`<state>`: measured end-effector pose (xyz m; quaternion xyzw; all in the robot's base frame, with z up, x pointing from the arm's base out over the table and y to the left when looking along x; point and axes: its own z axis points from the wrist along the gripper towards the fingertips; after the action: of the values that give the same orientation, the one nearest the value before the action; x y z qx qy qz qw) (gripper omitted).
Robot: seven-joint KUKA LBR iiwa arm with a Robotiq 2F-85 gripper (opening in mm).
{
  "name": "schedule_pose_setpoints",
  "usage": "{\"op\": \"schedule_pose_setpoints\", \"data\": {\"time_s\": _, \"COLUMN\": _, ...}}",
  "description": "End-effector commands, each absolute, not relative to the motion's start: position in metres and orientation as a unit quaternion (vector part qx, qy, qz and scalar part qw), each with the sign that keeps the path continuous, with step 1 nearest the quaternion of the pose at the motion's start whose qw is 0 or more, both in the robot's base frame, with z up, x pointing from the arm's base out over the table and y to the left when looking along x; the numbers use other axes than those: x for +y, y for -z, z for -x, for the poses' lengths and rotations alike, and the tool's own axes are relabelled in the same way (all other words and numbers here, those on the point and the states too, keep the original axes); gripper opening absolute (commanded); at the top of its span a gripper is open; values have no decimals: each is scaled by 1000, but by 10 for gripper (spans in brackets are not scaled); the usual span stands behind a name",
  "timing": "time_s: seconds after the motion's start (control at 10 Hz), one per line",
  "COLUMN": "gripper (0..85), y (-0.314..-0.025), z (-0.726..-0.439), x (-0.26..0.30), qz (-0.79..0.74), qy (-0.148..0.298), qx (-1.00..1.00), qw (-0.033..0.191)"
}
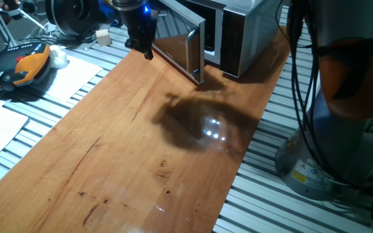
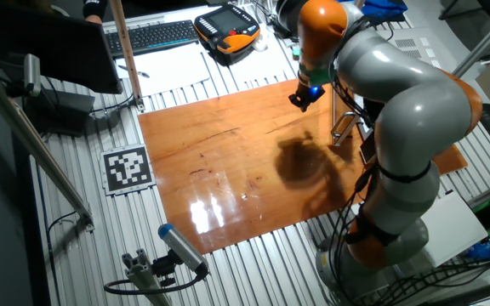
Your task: Close the microwave door
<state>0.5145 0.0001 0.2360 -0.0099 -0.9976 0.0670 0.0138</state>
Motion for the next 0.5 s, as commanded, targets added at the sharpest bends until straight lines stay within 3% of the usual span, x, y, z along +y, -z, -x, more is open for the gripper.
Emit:
{"op": "schedule_pose_setpoints", "data": {"time_s": 0.0, "gripper": 0, "y": -236, "z": -515, "x": 0, "qz": 10, "qy": -70, "qx": -997, "qw": 12}}
{"op": "schedule_pose_setpoints", "data": {"time_s": 0.1, "gripper": 0, "y": -236, "z": -515, "x": 0, "qz": 24, "qy": -46, "qx": -998, "qw": 17}}
{"op": "schedule_pose_setpoints", "data": {"time_s": 0.4, "gripper": 0, "y": -236, "z": -515, "x": 0, "qz": 39, "qy": -46, "qx": -998, "qw": 28}}
